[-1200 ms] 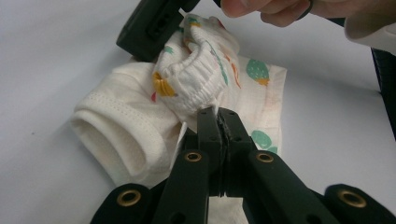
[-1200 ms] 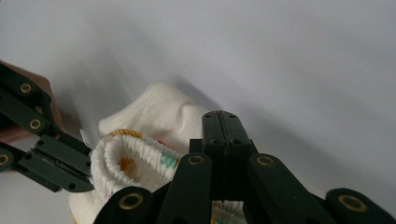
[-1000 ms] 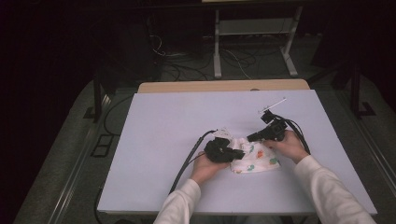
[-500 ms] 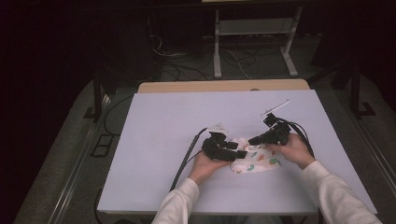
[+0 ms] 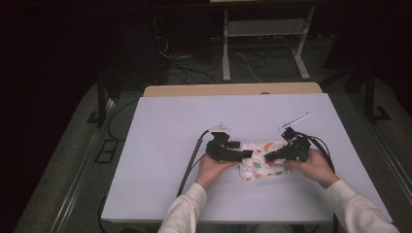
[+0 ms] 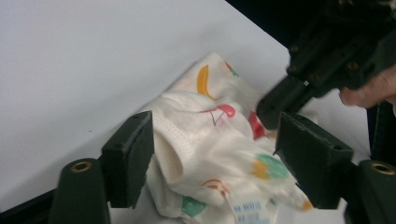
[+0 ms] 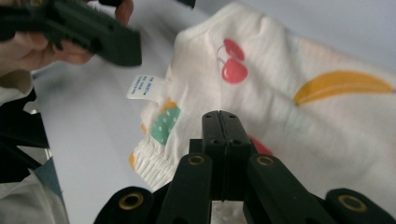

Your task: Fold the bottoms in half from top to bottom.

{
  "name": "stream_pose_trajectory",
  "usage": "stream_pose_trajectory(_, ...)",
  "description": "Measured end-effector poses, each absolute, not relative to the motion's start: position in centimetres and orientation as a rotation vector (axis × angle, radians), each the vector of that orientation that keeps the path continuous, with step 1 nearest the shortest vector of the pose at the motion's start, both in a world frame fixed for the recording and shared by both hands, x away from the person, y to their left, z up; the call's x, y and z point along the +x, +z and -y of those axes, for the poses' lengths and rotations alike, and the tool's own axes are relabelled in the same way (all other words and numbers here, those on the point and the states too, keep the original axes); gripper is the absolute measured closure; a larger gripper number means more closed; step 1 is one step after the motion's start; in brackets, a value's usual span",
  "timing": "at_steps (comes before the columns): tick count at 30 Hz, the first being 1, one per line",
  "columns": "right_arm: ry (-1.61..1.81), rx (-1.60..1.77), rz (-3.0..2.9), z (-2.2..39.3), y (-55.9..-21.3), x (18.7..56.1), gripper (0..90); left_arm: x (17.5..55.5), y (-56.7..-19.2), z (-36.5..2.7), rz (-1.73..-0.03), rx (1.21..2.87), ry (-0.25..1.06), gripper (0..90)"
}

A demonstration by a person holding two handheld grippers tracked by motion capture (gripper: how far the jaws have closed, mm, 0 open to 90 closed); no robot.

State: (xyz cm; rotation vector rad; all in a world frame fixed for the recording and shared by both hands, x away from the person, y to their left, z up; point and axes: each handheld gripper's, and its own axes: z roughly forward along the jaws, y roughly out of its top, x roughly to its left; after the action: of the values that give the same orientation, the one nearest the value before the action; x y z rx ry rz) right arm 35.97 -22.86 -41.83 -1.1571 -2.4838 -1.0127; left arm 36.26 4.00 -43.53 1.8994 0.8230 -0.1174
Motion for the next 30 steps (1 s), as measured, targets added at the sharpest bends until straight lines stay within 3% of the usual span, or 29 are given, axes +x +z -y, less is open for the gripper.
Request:
stream_pose_trajectory(10, -1.056, -1.163, 2.431, 24.2, -43.7, 34.0, 88.7, 36.9, -43.6, -3.9, -0.886, 1.877, -0.130, 14.7)
stream_pose_trajectory(30, -1.119, -1.194, 2.436, 24.4, -45.2, 33.3, 88.6, 37.9, -43.8, -3.7, -0.937, 1.865, -0.118, 13.1)
